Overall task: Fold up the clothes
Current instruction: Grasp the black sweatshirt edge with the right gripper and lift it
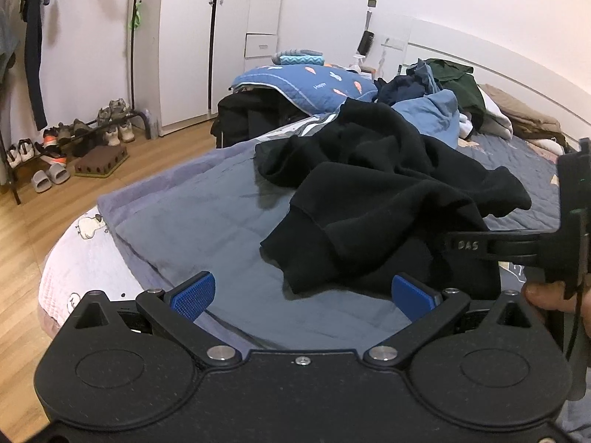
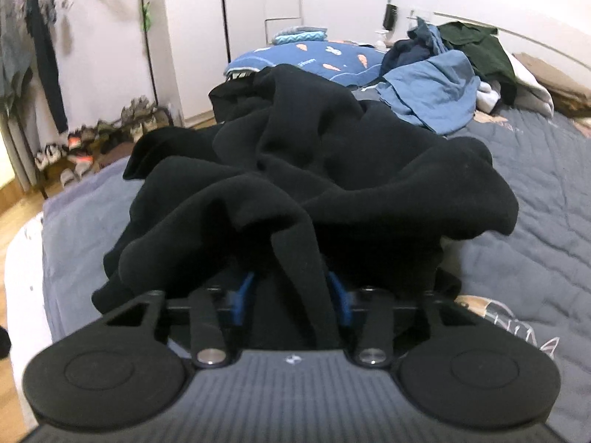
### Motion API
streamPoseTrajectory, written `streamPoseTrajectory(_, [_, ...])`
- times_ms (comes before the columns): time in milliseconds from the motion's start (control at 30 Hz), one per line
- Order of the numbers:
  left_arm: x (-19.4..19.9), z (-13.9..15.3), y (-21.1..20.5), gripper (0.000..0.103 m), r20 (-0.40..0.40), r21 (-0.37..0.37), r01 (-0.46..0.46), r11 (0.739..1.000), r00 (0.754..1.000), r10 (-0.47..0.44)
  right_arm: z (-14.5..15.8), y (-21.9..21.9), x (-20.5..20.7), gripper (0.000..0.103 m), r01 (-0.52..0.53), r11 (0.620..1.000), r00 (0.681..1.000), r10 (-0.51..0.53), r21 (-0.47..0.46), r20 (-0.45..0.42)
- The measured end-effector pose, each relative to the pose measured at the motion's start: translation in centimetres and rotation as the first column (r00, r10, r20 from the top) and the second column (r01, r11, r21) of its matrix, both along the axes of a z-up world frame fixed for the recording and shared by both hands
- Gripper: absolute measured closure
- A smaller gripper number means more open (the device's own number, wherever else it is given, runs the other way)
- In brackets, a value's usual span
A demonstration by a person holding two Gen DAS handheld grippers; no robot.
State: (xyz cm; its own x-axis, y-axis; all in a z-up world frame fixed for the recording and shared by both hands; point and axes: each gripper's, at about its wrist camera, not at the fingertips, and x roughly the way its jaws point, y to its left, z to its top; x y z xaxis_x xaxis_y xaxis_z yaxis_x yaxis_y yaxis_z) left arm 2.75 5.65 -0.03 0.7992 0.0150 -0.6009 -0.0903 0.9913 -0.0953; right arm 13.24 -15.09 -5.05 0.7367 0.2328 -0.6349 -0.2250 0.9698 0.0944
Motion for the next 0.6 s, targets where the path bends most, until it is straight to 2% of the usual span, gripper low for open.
streamPoseTrajectory(33, [0.0,0.0,0.1,0.0,-0.003,-0.004,-0.003,1.0,1.0,0.003,0.1,-0.3,-0.2,0.082,0.008,1.0,1.0,-0.008,0.025,0.001])
streamPoseTrajectory(67, [0.1,-0.1,0.2,0.0,-0.007,-0.011,-0.007,1.0,1.0,0.007,0.3,-0.6,-0.4,0.093,0.008,0.999,1.0,-0.008,0.048,0.002])
streamPoseTrajectory(100, [0.1,-0.2,0.3,0.0,-0.013,-0.02,-0.01,1.0,1.0,0.01,0.5,-0.8,-0.7,0.095,0.003,0.998,1.0,-0.003,0.069,0.004])
streamPoseTrajectory(233, [0.2,-0.3,0.6,0.0,-0.022,-0.056,-0.02,0.998,1.0,0.019,1.6,-0.9,-2.1,0.096,0.003,0.997,0.999,-0.006,0.077,0.036])
streamPoseTrajectory(400, [0.1,-0.3,0.5,0.0,-0.014,-0.042,-0.017,0.999,1.0,0.017,3.2,-2.2,-4.5,0.097,0.049,0.989,0.996,-0.059,0.141,0.068])
streamPoseTrajectory(600, [-0.2,-0.1,0.4,0.0,0.005,-0.041,-0.007,0.999,1.0,0.007,5.0,-5.8,-7.6,0.1,0.111,0.975,0.985,-0.133,0.192,0.108])
